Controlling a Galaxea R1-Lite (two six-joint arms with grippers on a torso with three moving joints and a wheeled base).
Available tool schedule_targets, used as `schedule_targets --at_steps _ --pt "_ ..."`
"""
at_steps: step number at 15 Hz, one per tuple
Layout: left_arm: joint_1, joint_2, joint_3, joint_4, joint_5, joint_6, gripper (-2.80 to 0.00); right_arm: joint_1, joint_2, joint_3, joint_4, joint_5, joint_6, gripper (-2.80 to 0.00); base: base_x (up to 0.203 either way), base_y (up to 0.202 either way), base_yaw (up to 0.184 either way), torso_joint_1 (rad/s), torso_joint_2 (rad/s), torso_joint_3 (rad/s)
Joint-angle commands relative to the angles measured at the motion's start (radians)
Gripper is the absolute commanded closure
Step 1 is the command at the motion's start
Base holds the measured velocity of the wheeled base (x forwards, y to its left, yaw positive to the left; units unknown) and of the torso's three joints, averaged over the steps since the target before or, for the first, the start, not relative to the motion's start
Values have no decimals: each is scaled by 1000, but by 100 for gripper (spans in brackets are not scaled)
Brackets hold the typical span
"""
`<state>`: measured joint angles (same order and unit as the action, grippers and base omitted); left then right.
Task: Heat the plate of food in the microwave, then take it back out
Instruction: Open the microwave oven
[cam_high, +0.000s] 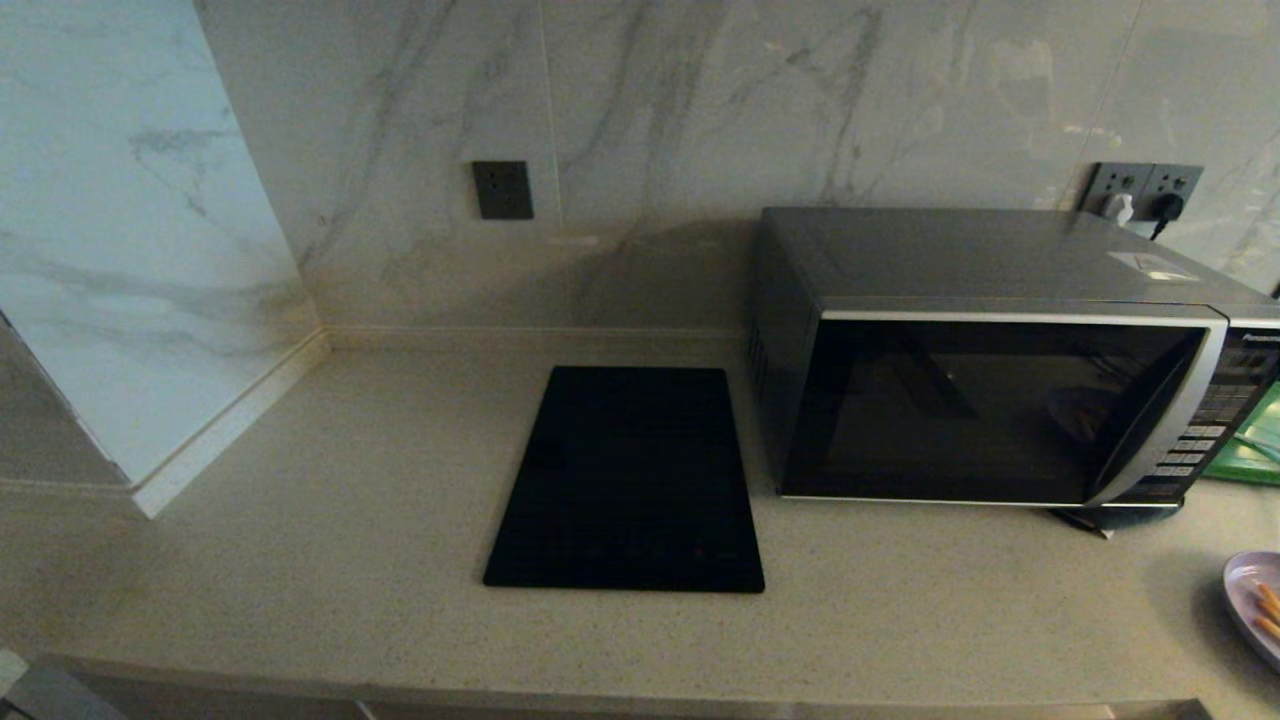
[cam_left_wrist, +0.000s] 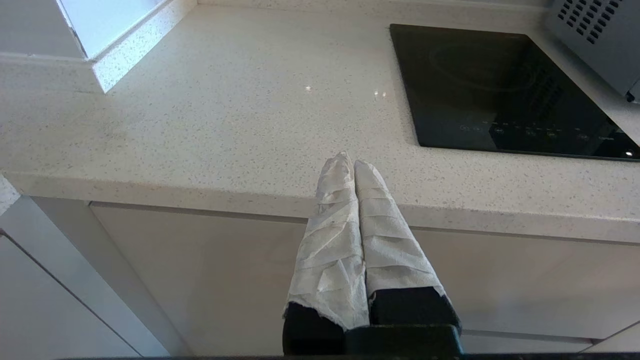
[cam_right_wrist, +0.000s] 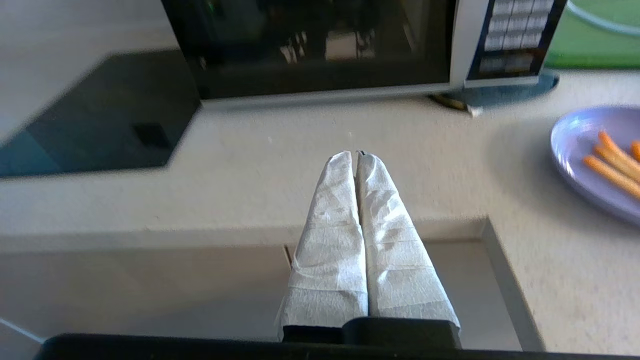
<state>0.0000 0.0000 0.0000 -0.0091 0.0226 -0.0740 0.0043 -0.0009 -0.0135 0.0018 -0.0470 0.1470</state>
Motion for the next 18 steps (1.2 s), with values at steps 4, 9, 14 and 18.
schedule_targets --at_steps 4,9,14,18 --pt "0 1 0 0 0 -1 0 0 102 -366 187 40 58 0 0 0 0 0 0 0" --pt "0 0 0 0 0 -1 0 -21 483 -709 281 -43 75 0 0 0 0 0 0 0" --pt "0 2 0 0 0 -1 0 -31 722 -860 293 -417 -10 0 0 0 0 0 0 0" --pt "0 1 0 0 0 -1 0 -32 782 -812 256 -606 -67 0 0 0 0 0 0 0"
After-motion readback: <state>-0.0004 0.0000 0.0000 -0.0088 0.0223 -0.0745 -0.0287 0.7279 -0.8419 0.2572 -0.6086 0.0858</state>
